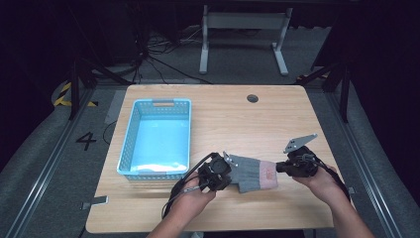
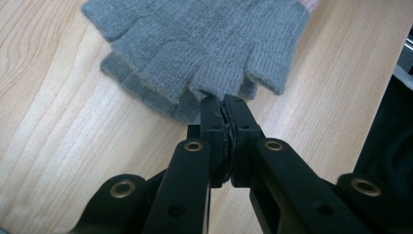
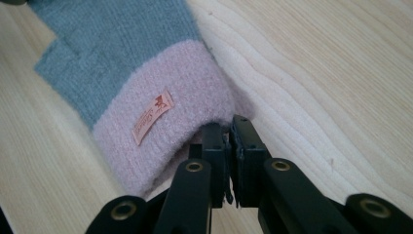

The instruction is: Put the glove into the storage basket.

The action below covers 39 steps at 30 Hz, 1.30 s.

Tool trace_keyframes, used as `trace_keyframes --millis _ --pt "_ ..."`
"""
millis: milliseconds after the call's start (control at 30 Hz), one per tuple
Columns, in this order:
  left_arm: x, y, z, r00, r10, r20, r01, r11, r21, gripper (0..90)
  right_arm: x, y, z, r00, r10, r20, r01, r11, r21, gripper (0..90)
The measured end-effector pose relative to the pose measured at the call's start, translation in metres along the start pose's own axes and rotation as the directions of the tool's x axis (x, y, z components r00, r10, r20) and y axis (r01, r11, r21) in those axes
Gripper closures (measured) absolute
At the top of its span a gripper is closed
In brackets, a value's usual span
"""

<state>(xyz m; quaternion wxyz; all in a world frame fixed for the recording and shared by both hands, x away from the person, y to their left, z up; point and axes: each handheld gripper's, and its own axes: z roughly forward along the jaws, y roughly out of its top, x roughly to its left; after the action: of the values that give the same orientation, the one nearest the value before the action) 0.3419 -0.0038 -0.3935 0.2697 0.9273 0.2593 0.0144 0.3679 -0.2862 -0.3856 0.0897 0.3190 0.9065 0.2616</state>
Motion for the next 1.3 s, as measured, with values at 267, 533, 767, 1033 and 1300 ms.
trace_keyframes --millis 267,533,767,1033,1300 --pt "0.000 0.000 0.004 1.0000 0.000 0.007 0.000 0.9998 0.019 87.8 -0.005 0.005 0.009 1.0000 0.008 0.005 -0.008 1.000 0.002 85.9" --pt "0.004 -0.001 0.015 0.9998 -0.013 0.015 0.012 0.9990 0.044 87.8 -0.009 0.005 0.022 0.9997 0.024 -0.002 -0.023 0.999 0.025 86.0" --pt "0.007 -0.002 0.026 0.9997 -0.021 0.013 0.020 0.9971 0.073 87.7 -0.013 0.003 0.033 0.9995 0.031 0.001 -0.031 0.998 0.048 86.0" --pt "0.010 -0.003 0.033 0.9997 -0.021 0.014 0.020 0.9958 0.089 87.3 -0.014 0.002 0.039 0.9994 0.033 0.004 -0.034 0.998 0.056 84.9" --pt "0.011 -0.004 0.034 0.9990 -0.037 0.027 0.033 0.9927 0.116 81.0 -0.017 -0.002 0.034 0.9982 0.049 0.034 -0.051 0.998 0.040 78.2"
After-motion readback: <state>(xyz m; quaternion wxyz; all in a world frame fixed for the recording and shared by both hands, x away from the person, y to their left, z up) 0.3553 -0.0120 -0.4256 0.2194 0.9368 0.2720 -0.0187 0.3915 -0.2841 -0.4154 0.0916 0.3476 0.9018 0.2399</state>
